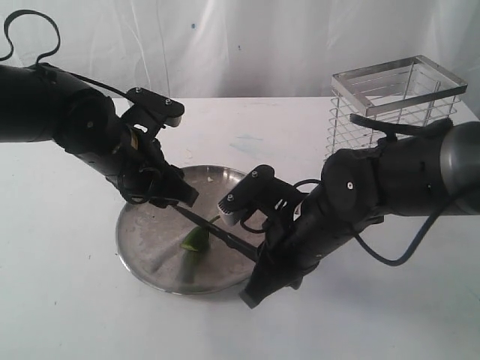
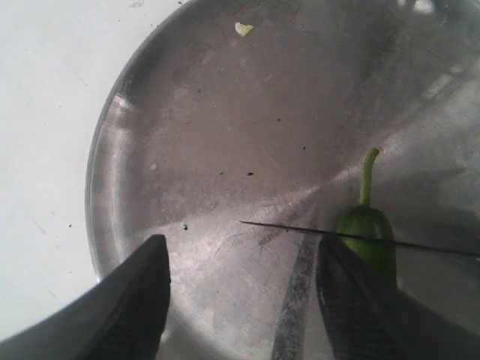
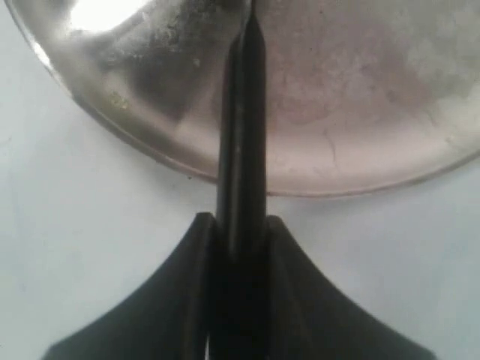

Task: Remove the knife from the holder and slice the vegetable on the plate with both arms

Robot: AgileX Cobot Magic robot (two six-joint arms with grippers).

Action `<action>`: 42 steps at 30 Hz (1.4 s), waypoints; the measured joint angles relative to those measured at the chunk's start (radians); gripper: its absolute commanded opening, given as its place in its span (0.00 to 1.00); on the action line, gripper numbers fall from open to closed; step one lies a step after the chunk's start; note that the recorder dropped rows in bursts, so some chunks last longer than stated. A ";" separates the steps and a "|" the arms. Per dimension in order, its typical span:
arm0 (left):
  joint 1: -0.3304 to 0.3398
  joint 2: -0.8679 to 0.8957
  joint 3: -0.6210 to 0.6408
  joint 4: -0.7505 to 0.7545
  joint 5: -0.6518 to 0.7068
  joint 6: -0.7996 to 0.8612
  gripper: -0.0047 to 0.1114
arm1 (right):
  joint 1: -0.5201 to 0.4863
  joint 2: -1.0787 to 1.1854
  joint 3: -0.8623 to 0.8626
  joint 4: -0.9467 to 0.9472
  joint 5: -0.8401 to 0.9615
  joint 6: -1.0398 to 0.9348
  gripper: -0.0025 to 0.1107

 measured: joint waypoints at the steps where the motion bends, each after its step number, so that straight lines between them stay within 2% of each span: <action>1: 0.000 0.000 0.002 0.000 0.000 0.000 0.56 | 0.000 -0.004 0.000 0.000 -0.004 0.002 0.02; 26: 0.000 0.029 0.002 -0.006 -0.036 -0.002 0.55 | 0.000 0.019 0.000 0.002 0.003 0.006 0.02; 29: 0.000 0.048 0.002 -0.008 -0.068 -0.015 0.39 | 0.000 0.019 0.000 0.002 0.003 0.006 0.02; 31: 0.000 0.055 0.002 -0.008 -0.091 -0.025 0.17 | 0.000 0.019 0.000 0.002 0.003 0.006 0.02; 33: 0.000 0.060 0.002 -0.013 -0.097 -0.029 0.04 | 0.000 0.019 0.000 0.002 0.003 0.008 0.02; 42: 0.000 0.082 0.002 -0.097 -0.108 -0.008 0.05 | 0.000 0.019 0.000 0.002 0.003 0.008 0.02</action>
